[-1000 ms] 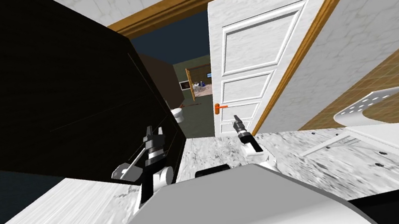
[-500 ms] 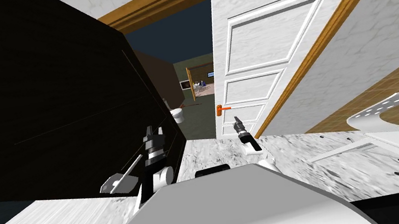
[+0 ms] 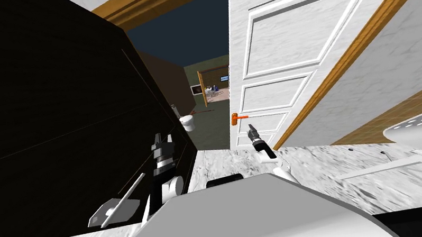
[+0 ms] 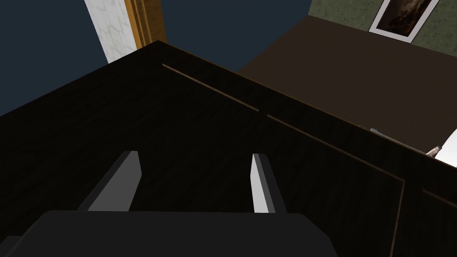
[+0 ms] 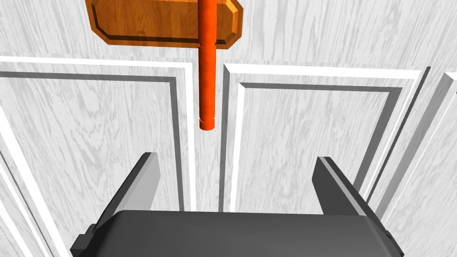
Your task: Pull the door open
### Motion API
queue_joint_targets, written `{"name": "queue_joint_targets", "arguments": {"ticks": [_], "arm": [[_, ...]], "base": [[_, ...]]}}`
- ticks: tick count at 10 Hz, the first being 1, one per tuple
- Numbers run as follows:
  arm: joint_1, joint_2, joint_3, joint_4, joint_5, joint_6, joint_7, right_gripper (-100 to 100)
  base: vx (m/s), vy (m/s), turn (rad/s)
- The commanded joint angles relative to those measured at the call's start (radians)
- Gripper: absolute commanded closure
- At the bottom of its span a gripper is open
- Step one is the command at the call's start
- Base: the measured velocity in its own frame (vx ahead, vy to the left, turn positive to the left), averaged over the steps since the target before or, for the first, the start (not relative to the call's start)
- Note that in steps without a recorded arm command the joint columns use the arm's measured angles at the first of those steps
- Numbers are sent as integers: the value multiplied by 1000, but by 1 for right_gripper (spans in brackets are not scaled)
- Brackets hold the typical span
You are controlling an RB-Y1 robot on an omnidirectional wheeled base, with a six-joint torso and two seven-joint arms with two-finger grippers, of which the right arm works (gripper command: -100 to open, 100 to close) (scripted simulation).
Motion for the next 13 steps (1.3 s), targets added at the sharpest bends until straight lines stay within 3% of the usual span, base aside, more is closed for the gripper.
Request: {"name": "queue_joint_targets", "arguments": {"ticks": [1, 5, 6, 7, 13], "arm": [[-16, -4, -3, 31, -7, -2, -1, -100], [-40, -13, -10, 83, -26, 5, -3, -100], [-31, -12, -9, 67, -23, 7, -3, -100], [-30, -36, -25, 91, -33, -6, -20, -100], [-24, -129, -88, 186, -70, -60, -86, -100]], "base": [[112, 3, 10], [126, 1, 14], [79, -4, 5], [138, 19, 151], [205, -2, 155]]}}
